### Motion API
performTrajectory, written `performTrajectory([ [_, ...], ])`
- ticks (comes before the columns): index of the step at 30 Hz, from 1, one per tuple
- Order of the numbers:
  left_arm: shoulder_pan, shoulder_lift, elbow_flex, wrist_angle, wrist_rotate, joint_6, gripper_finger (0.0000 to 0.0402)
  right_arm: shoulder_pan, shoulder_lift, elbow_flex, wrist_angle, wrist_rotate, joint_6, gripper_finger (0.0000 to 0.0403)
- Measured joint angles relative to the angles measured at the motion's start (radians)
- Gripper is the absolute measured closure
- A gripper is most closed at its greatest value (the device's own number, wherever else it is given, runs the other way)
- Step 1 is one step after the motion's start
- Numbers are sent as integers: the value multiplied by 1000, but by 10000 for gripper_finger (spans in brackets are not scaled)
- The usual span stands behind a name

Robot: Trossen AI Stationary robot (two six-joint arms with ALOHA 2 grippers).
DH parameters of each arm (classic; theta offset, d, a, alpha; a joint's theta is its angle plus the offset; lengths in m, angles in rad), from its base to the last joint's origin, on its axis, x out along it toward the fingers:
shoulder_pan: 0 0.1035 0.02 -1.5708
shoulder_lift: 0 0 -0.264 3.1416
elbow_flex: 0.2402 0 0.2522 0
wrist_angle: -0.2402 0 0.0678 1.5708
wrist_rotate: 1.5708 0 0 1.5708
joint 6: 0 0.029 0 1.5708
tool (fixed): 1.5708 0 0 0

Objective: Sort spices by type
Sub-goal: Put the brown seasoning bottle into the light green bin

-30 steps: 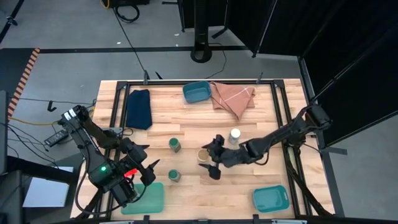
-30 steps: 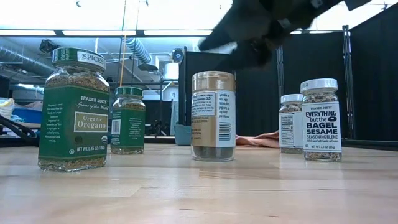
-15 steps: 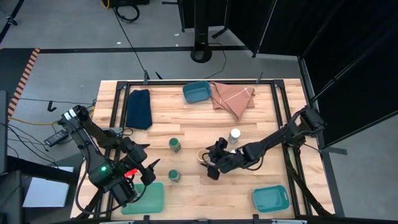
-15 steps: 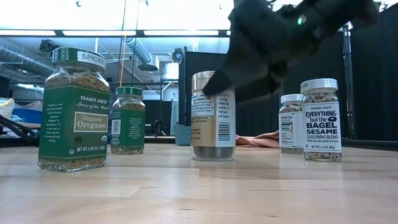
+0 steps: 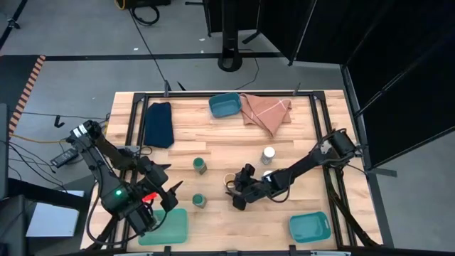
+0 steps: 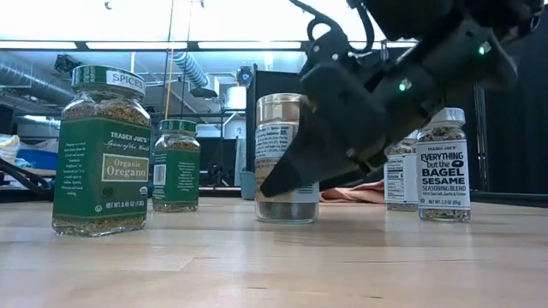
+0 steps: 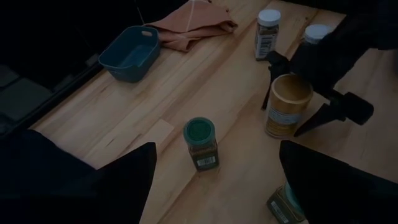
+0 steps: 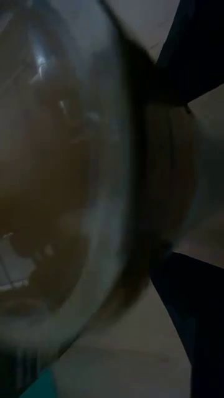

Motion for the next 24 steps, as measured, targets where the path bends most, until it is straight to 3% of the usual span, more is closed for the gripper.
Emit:
performTrajectory([
  [10,44,0,0,-15,-4,0,56,-22,16,0,17,3,44,36],
  [24,118,0,0,-9,-26,0,56,-57,9,0,57,-44,20,110],
])
